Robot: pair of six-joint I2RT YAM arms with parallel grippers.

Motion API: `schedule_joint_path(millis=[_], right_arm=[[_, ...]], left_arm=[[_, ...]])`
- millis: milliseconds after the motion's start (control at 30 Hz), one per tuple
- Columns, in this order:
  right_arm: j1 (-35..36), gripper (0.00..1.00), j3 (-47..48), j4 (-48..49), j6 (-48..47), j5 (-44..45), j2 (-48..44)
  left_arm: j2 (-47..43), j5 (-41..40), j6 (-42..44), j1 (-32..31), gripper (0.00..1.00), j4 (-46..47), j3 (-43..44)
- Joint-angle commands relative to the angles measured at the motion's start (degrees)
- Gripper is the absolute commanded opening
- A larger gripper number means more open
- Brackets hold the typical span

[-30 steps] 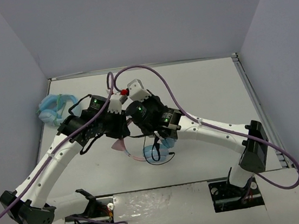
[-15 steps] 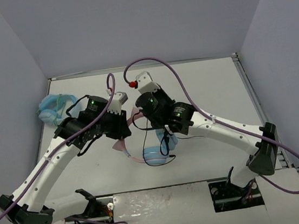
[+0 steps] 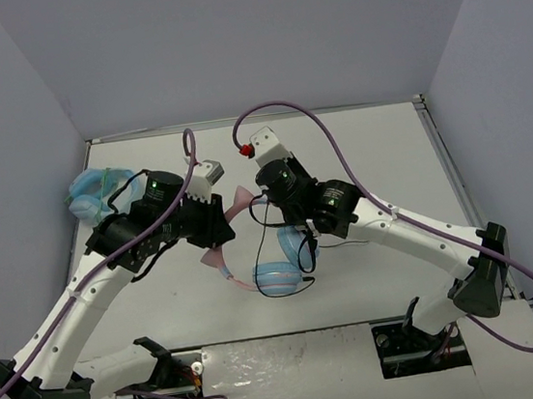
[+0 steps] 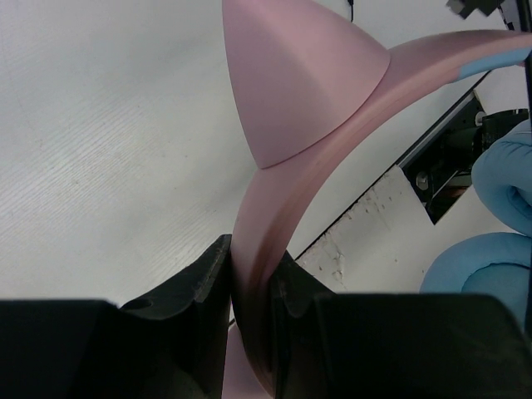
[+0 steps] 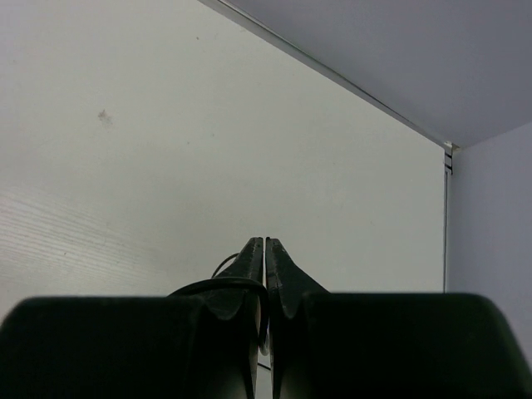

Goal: Wrap the headphones

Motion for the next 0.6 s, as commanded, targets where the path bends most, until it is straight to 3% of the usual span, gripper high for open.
schedule_joint_path(millis=[0,567], right_arm=[[-0.6,0.02,-0.7,3.6,0.5,-1.4,-2.4],[-1.0,0.03,-5.7,7.1,1.8,-2.6,-6.9]], left_arm=[[-3.7,5.6,-1.8,-0.4,0.0,5.1,5.2],[-5.9,4.6,-3.3,-0.4,0.0,7.8,7.1]])
